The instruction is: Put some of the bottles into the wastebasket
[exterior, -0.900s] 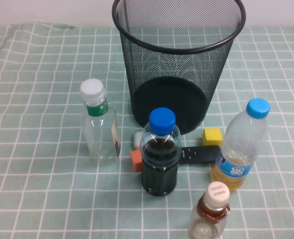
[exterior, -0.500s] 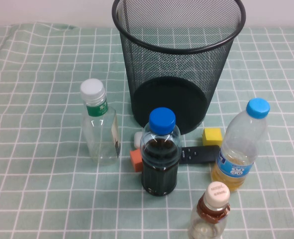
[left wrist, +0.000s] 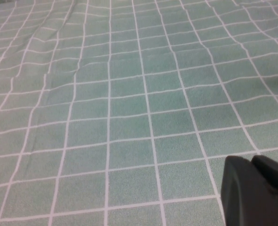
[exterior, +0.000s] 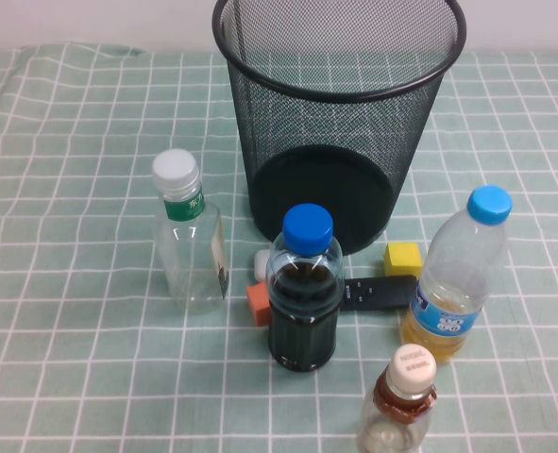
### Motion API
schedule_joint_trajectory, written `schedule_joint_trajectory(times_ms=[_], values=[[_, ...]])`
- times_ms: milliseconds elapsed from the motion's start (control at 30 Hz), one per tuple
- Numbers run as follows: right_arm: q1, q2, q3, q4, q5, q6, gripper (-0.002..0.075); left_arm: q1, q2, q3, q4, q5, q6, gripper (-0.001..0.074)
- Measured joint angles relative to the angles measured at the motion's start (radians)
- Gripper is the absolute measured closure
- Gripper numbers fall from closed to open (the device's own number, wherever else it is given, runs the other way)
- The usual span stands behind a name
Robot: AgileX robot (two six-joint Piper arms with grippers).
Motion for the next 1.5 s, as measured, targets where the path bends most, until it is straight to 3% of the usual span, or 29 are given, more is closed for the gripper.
schedule_joint_trajectory(times_ms=[167, 433, 567, 800, 1033, 1133, 1267, 1500], values=[[0.0, 0.0, 0.0, 0.0, 0.0, 0.0, 0.0733, 0.0, 0.0, 0.0, -0.02, -0.024, -0.002, 0.0736], [0.0, 0.0, 0.0, 0.0, 0.0, 0.0, 0.0733, 0.0, 0.0, 0.0, -0.396, -0.209, -0.084, 0.0736], [0.0, 0.0, 0.0, 0.0, 0.0, 0.0, 0.0733, 0.0, 0.0, 0.0, -0.49, -0.282, -0.095, 0.0736], [0.0, 0.0, 0.0, 0.0, 0.0, 0.0, 0.0733, 0.0, 0.096, -0.205, -0.503, -0.026, -0.069, 0.0736], [0.0, 0.0, 0.0, 0.0, 0.0, 0.0, 0.0733, 0.0, 0.441, -0.437, -0.505, 0.204, 0.118, 0.0736], [0.0, 0.0, 0.0, 0.0, 0.0, 0.0, 0.0733, -0.067, 0.585, -0.505, -0.517, 0.222, 0.199, 0.0736], [0.0, 0.0, 0.0, 0.0, 0.0, 0.0, 0.0733, -0.243, 0.756, -0.585, -0.516, 0.16, 0.304, 0.0736], [0.0, 0.0, 0.0, 0.0, 0.0, 0.0, 0.0733, -0.454, 0.978, -0.626, -0.528, -0.18, 0.432, 0.0736]])
